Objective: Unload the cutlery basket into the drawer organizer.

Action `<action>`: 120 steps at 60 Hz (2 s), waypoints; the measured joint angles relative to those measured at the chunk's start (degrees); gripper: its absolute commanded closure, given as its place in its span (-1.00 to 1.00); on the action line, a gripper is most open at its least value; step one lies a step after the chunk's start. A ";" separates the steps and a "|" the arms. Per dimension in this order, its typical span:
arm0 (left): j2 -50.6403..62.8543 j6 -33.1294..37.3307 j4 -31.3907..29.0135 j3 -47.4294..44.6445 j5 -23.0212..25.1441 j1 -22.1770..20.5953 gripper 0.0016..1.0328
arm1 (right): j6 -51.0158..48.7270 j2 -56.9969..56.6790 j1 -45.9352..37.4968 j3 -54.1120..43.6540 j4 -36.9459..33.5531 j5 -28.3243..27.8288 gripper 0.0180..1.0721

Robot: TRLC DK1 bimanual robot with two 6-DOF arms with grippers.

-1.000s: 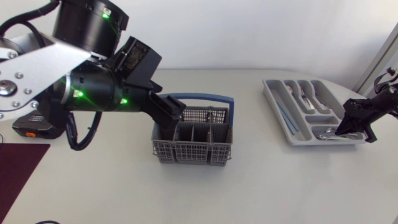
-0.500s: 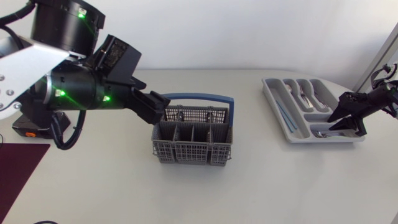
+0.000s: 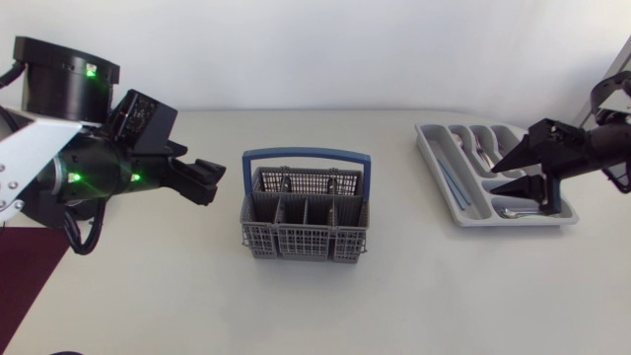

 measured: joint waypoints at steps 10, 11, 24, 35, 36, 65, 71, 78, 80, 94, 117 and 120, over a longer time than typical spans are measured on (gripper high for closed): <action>1.16 1.03 1.88 -2.73 0.00 2.78 -0.61 | 11.96 -9.22 10.73 -13.77 9.99 0.37 -0.17; 1.44 1.05 2.23 -2.93 0.00 2.86 -0.60 | 12.96 -9.75 11.69 -14.51 10.67 0.52 -0.13; 6.21 1.68 6.34 -5.42 0.04 3.69 -0.22 | 25.81 -11.85 22.34 -20.37 21.77 3.41 0.33; 9.44 2.14 10.29 -6.40 0.72 4.31 0.30 | 34.01 -11.58 28.92 -23.12 29.92 6.93 0.89; 9.75 2.14 10.67 -6.47 0.74 4.33 0.40 | 34.62 -11.47 29.42 -23.17 30.71 7.21 0.89; 16.52 2.08 12.98 -6.56 9.64 3.54 0.77 | 43.17 -7.74 39.71 -23.17 34.27 11.56 0.89; 17.22 1.86 12.98 -6.56 10.67 2.60 0.77 | 43.93 -6.62 40.50 -23.10 34.82 12.59 0.89; 18.75 1.14 12.96 -6.21 11.63 1.64 0.77 | 44.83 -5.29 40.76 -22.49 35.10 13.42 0.89; 19.30 0.98 12.94 -5.97 11.50 1.49 0.77 | 45.05 -4.98 40.81 -22.34 35.28 13.81 0.89; 21.70 0.74 12.79 -4.11 11.39 1.09 0.77 | 46.25 -2.71 40.81 -20.76 35.78 15.17 0.89; 23.96 0.50 12.94 -1.99 11.04 1.09 0.77 | 46.77 0.96 39.98 -17.25 37.44 16.24 0.89; 24.06 0.33 12.94 -1.92 11.04 1.09 0.77 | 46.93 1.05 39.98 -17.25 37.83 16.24 0.89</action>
